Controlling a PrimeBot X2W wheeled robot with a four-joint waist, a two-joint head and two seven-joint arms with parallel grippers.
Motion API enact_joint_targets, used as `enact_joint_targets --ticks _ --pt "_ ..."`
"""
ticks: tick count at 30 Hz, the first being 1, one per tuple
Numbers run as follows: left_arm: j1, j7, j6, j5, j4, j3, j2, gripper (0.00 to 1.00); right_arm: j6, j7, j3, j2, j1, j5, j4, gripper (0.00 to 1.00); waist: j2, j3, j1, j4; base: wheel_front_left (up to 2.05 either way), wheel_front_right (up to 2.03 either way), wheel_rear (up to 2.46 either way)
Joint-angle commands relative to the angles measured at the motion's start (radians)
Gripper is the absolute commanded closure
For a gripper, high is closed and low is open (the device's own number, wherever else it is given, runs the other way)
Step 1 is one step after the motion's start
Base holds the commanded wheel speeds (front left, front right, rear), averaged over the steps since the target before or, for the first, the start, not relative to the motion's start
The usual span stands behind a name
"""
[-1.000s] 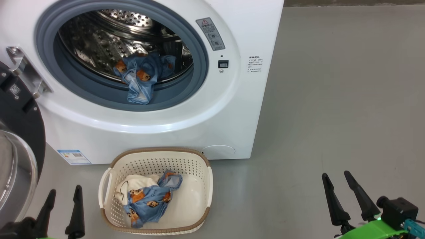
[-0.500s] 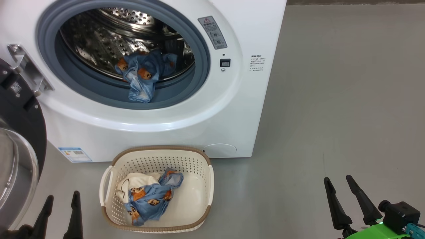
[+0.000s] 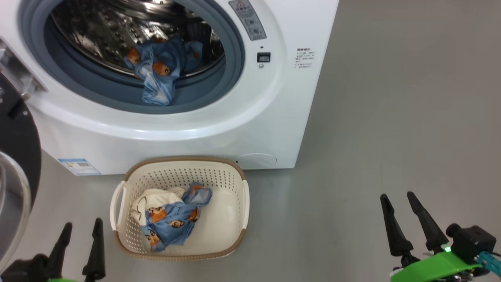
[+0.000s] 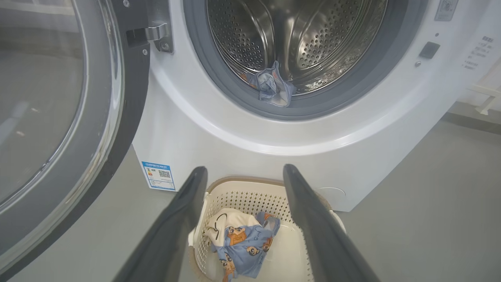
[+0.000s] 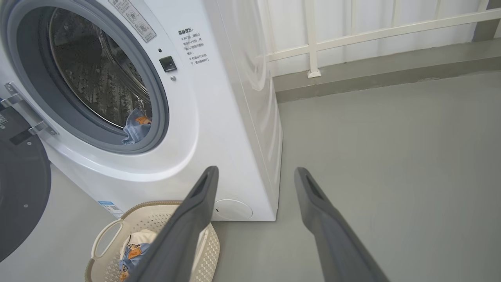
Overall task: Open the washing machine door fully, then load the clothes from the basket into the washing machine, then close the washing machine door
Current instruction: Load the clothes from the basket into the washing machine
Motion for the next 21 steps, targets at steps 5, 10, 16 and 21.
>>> enact_joint_targets --ticks 5,10,16,21 --pt "-0.111 -0.006 -0.001 -0.028 0.038 -0.006 0.057 0.0 0.002 -0.005 0.026 0.008 -0.064 -0.018 -0.033 0.0 0.0 0.084 0.0 -0.012 0.0 0.0 0.0" --pt "-0.186 -0.006 -0.001 -0.051 0.094 -0.044 0.088 0.0 0.002 -0.005 0.027 0.021 -0.097 -0.031 -0.039 0.0 0.0 0.142 0.0 -0.02 0.0 0.0 0.0" --pt "-0.287 -0.006 -0.001 -0.085 0.188 -0.115 0.13 0.0 0.002 -0.005 0.039 0.033 -0.141 -0.043 -0.045 0.0 0.0 0.218 0.0 -0.035 0.0 0.0 0.0" --pt "-0.369 -0.006 -0.001 -0.115 0.285 -0.19 0.167 0.0 0.002 -0.005 0.054 0.048 -0.177 -0.054 -0.05 0.0 0.0 0.283 0.0 -0.056 0.0 0.0 0.0"
